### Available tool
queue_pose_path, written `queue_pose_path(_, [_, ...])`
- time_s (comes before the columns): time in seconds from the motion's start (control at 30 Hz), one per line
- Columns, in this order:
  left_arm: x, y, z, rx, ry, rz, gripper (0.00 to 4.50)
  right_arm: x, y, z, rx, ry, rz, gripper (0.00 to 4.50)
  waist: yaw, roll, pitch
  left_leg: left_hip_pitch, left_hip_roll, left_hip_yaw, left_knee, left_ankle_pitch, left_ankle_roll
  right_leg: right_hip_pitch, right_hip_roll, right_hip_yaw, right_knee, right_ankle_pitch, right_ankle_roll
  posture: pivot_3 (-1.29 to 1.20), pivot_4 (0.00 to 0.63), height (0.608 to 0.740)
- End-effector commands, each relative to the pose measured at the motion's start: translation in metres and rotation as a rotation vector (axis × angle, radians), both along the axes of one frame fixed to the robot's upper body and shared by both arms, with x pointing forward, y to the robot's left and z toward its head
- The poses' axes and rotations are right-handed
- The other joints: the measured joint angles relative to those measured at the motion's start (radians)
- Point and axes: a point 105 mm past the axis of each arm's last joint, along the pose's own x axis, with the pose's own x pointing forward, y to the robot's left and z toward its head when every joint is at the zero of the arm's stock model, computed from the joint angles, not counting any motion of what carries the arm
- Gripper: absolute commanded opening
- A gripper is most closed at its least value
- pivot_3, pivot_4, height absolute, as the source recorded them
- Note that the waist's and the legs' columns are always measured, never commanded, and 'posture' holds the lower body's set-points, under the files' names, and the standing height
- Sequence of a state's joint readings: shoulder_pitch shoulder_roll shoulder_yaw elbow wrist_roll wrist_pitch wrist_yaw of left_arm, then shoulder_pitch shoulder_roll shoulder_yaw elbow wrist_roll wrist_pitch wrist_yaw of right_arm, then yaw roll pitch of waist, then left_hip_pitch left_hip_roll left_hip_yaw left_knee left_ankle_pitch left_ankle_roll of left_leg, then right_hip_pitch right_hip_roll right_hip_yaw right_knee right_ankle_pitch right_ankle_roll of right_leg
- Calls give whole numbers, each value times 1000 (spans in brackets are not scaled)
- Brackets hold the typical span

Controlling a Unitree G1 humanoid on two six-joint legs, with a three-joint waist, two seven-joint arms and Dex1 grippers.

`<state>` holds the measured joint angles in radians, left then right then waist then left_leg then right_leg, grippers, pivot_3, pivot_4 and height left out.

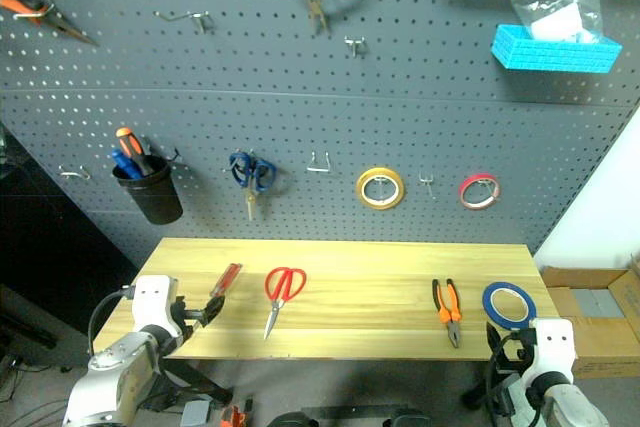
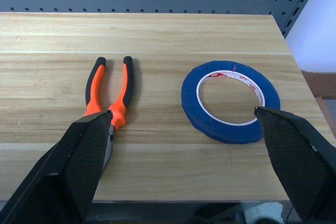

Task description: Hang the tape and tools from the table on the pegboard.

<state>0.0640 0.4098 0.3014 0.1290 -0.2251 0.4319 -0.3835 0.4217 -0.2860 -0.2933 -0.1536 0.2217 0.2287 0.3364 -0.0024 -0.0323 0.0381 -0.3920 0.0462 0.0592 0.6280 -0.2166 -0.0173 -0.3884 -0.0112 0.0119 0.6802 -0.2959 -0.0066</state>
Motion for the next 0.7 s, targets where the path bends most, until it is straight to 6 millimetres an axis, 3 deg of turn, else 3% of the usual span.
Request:
queue_pose_path(0.03, [6, 3, 14, 38, -45, -22, 4492, 5, -5, 13, -24, -55, 3, 4500, 0, 0, 0, 0, 0, 0, 0, 0, 0, 0, 0, 0, 0, 0, 0, 42, 0, 740])
queue_pose_path(0.7, [3, 5, 15, 40, -52, -7, 4492, 3, -8, 14, -30, -53, 3, 4500, 0, 1, 0, 0, 0, 0, 0, 0, 0, 0, -1, 0, 0, 0, 0, 45, 0, 740])
